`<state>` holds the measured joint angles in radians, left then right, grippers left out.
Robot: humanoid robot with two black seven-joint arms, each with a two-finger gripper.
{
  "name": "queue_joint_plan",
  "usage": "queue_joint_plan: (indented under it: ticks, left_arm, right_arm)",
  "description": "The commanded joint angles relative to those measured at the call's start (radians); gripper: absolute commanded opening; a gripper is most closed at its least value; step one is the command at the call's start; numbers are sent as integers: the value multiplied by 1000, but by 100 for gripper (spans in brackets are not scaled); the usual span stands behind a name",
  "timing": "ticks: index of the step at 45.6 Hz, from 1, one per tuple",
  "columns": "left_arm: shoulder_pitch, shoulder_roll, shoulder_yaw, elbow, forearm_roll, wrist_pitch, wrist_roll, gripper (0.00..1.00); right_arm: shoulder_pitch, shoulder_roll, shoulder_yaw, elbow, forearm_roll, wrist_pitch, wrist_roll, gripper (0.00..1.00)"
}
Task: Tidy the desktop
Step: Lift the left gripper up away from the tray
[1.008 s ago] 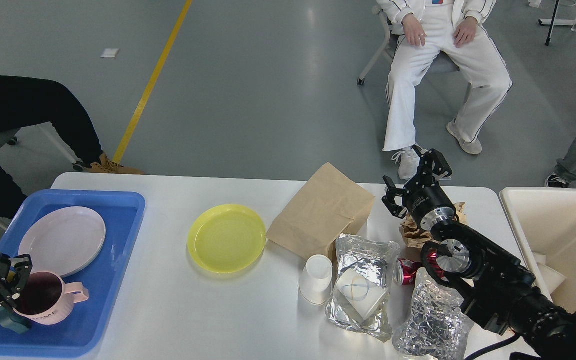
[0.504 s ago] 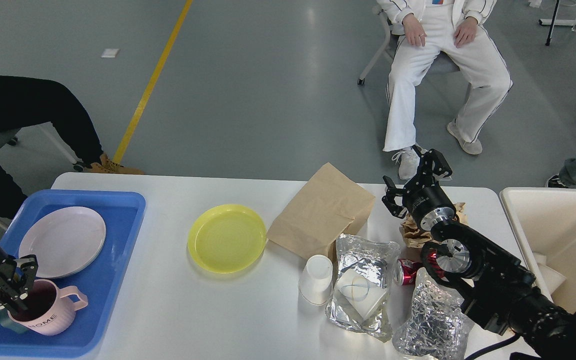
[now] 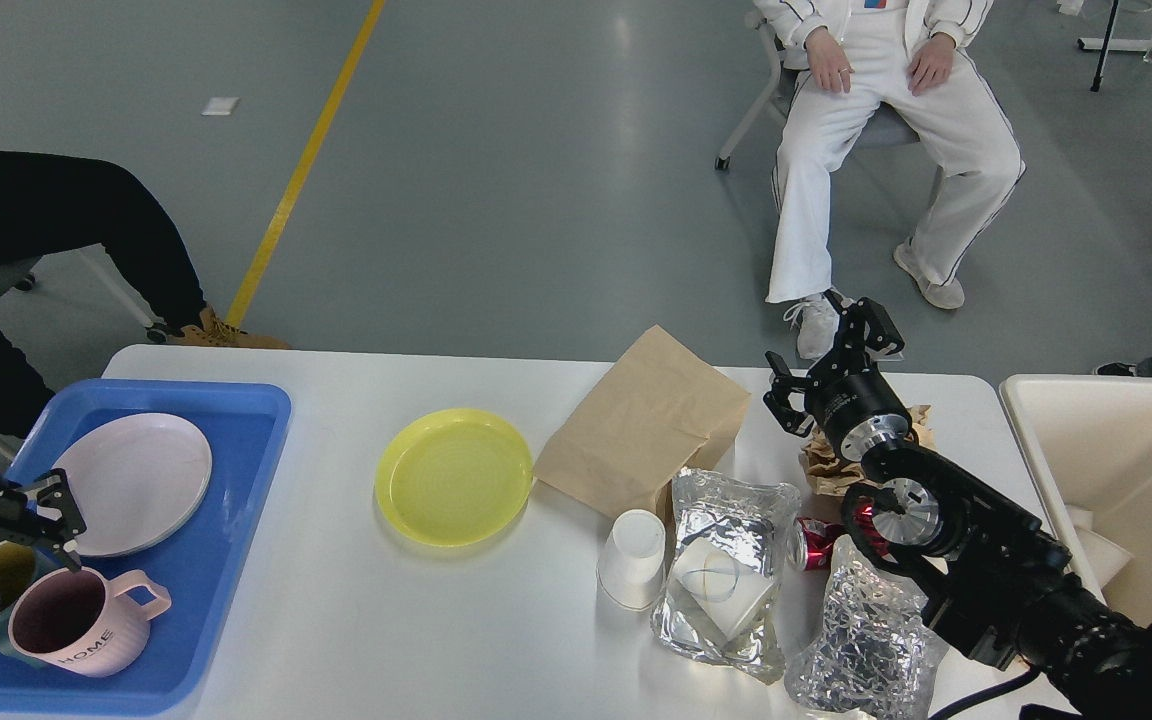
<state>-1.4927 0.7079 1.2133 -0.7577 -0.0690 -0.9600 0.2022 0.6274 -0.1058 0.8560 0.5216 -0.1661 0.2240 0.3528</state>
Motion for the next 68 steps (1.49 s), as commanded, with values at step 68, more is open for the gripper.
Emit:
queue_joint_plan:
  ticks: [68]
  left_arm:
    - [-435, -406, 236, -54, -68, 0, -126, 96]
  right_arm:
    - [2, 0, 0, 0, 0, 0, 0, 100]
